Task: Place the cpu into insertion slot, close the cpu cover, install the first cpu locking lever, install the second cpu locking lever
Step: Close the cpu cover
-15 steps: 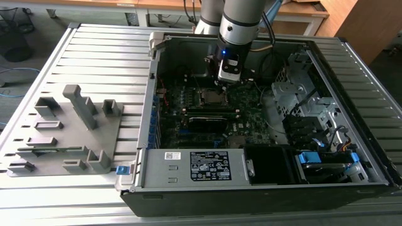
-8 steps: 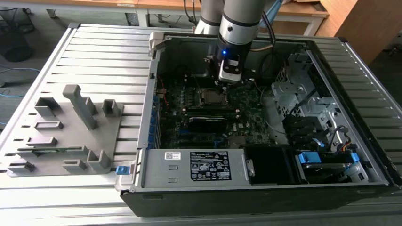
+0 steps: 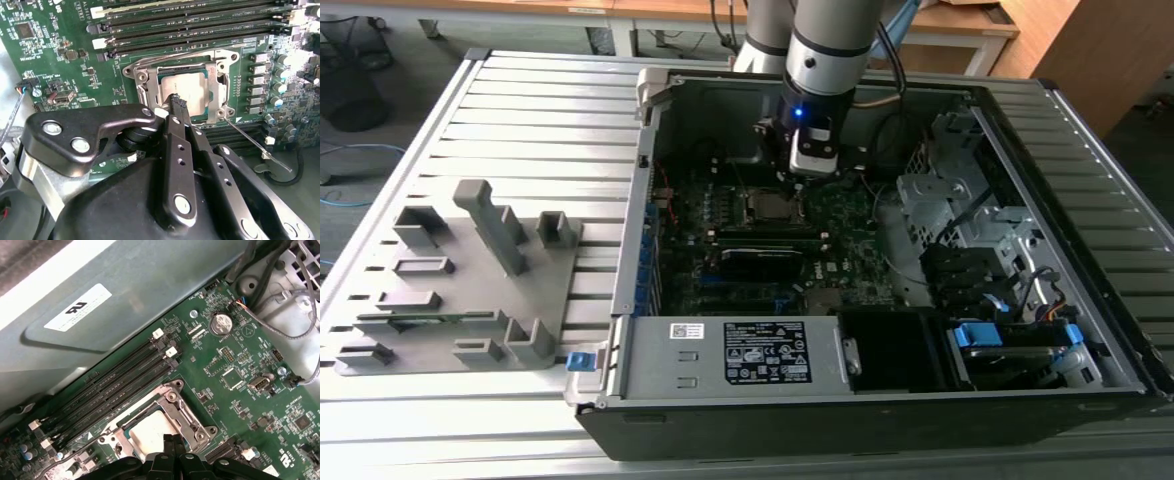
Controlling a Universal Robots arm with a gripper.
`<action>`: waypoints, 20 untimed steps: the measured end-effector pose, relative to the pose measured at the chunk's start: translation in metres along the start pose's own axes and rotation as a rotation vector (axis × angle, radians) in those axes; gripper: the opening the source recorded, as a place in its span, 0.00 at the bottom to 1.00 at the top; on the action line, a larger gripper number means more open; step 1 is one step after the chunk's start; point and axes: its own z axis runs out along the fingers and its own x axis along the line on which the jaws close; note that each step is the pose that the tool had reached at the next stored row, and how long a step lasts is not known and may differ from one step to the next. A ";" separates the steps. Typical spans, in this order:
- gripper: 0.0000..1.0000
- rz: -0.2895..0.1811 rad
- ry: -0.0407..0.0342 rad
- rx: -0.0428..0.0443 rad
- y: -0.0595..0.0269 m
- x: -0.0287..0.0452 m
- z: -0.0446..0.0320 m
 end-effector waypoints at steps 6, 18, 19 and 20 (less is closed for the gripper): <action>0.10 -0.046 -0.0055 -0.0142 0.0000 0.0000 0.0001; 0.10 -0.086 -0.0099 -0.0295 0.0000 0.0000 0.0001; 0.10 -0.086 -0.0099 -0.0295 0.0000 0.0000 0.0001; 0.10 -0.087 -0.0099 -0.0295 0.0000 0.0000 0.0001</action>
